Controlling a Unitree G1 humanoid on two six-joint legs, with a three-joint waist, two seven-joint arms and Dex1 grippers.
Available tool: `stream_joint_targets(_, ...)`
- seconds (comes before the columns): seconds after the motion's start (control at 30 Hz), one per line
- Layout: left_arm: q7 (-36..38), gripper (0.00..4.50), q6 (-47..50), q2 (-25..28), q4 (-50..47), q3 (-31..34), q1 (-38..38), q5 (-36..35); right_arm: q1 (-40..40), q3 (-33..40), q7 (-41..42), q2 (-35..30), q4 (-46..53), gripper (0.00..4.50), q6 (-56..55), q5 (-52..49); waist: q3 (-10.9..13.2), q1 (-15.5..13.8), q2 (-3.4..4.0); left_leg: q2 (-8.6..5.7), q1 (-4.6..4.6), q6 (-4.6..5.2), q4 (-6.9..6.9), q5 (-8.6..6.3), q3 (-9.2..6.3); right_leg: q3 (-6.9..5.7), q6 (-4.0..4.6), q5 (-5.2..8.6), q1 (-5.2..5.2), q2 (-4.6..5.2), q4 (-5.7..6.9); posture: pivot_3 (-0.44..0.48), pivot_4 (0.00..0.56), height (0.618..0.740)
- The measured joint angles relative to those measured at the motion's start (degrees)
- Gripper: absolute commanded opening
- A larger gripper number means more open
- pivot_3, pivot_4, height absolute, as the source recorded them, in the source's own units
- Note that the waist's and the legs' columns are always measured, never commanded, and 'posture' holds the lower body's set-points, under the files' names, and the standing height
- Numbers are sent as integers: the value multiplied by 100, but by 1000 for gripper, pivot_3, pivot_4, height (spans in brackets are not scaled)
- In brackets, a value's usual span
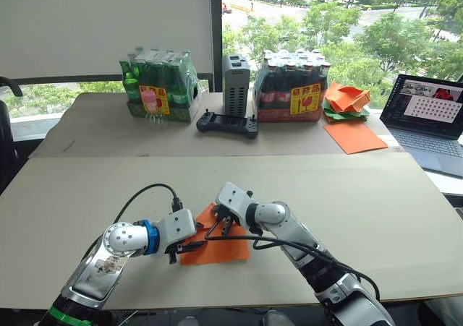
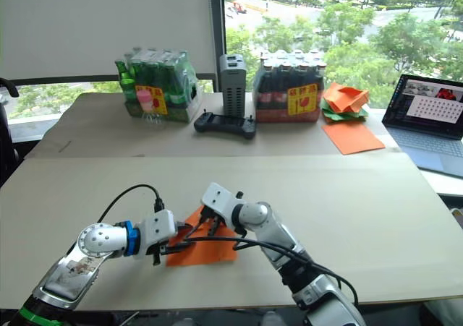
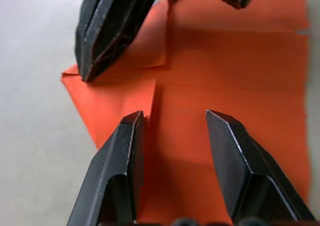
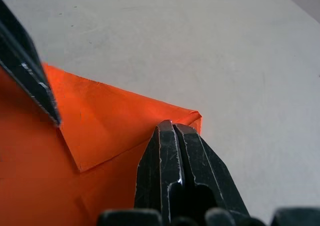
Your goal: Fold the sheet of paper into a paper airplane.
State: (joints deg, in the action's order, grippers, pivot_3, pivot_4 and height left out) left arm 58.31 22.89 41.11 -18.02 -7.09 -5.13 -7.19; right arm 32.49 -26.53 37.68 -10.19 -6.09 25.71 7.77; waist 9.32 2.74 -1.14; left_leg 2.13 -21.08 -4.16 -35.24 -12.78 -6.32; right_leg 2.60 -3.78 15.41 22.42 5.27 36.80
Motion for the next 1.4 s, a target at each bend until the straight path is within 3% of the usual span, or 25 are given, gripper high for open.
stream_joint_targets(0.2, -14, 2139, 1028, -9, 359, 962, -93, -1050, -15, 13, -35, 24, -4, 0, 0, 1, 3, -3, -1, 0, -1, 0, 0, 0, 0, -1, -2, 1, 6, -1, 6, 0, 150, 740)
stream_joint_targets(0.43, -657, 47, 2398, -593, 604, 2063, -730, -2490, -16, 8, -35, 47, -4, 0, -6, 0, 5, 3, -8, -1, -2, 0, -1, 0, -1, 0, 7, -4, 6, 1, 7, 0, 150, 740)
stream_joint_targets(0.67, -1308, 47, 3237, -997, 468, 2084, -756, -3129, -27, 11, -47, 44, -2, 0, -7, 1, 5, 4, -8, -1, -2, -1, -1, 1, -1, 0, 41, -24, 6, 0, 7, 0, 150, 740)
stream_joint_targets(0.93, -1931, 47, 3289, -1187, 488, 1538, -630, -2987, -65, 17, -74, 42, 39, 0, -6, 4, 5, -3, -9, -2, -3, -1, -1, 1, -1, 0, 42, -25, 6, 0, 4, 0, 150, 740)
stream_joint_targets(1.4, -2353, 47, 3017, -1186, 893, 1458, -709, -2575, -162, 56, -149, 87, 124, 0, -4, -11, 4, -7, -9, -2, -2, -2, -1, 1, -1, 0, 42, -25, 5, 1, 2, 0, 150, 740)
